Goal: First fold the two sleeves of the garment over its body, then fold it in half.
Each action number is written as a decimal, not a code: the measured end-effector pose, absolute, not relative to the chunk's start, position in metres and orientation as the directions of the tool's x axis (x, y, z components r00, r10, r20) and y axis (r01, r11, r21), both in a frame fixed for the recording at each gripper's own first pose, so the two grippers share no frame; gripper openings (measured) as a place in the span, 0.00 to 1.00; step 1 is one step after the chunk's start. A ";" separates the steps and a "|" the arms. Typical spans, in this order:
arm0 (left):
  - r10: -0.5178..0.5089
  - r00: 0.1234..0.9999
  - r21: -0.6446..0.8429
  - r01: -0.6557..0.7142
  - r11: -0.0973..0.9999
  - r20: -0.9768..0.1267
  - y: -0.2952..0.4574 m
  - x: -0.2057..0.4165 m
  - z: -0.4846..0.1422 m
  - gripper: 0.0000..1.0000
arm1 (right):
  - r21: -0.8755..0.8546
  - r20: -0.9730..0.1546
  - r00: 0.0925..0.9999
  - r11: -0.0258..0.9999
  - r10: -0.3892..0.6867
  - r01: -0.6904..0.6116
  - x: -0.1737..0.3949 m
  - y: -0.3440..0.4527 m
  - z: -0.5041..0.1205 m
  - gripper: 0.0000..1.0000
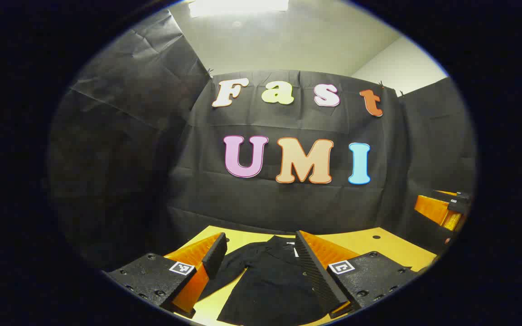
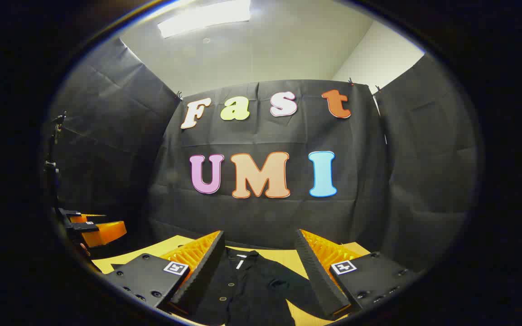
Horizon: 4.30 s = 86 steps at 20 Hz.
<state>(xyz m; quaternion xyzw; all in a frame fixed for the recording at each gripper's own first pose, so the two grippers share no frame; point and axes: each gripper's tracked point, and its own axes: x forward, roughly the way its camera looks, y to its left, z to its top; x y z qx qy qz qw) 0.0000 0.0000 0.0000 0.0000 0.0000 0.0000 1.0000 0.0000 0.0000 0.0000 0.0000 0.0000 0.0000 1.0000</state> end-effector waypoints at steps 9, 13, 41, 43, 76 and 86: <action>0.030 0.999 -0.017 -0.030 0.999 -0.015 -0.007 -0.004 -0.003 0.92 | 0.006 -0.046 0.999 1.000 -0.028 0.029 -0.013 -0.025 -0.016 1.00; 0.041 0.999 -0.011 -0.042 0.999 -0.033 -0.006 -0.002 -0.010 0.92 | 0.022 -0.067 0.997 0.999 -0.043 0.044 -0.010 -0.036 -0.022 1.00; 0.056 0.995 0.012 -0.055 0.998 -0.085 0.009 0.010 -0.030 0.92 | 0.026 -0.128 0.985 0.993 -0.115 0.119 0.012 -0.056 -0.042 0.98; 0.065 0.993 0.016 -0.064 0.998 -0.094 0.012 0.010 -0.033 0.92 | 0.020 -0.142 0.982 0.991 -0.127 0.132 0.018 -0.065 -0.046 0.98; 0.126 0.960 0.093 -0.105 0.990 -0.250 0.024 -0.003 -0.090 0.93 | -0.008 -0.774 0.584 0.926 -0.244 0.376 0.020 -0.232 -0.346 0.94; 0.117 0.952 0.071 -0.101 0.992 -0.283 0.023 -0.002 -0.103 0.93 | 0.003 -0.788 0.571 0.927 -0.229 0.375 0.014 -0.227 -0.356 0.96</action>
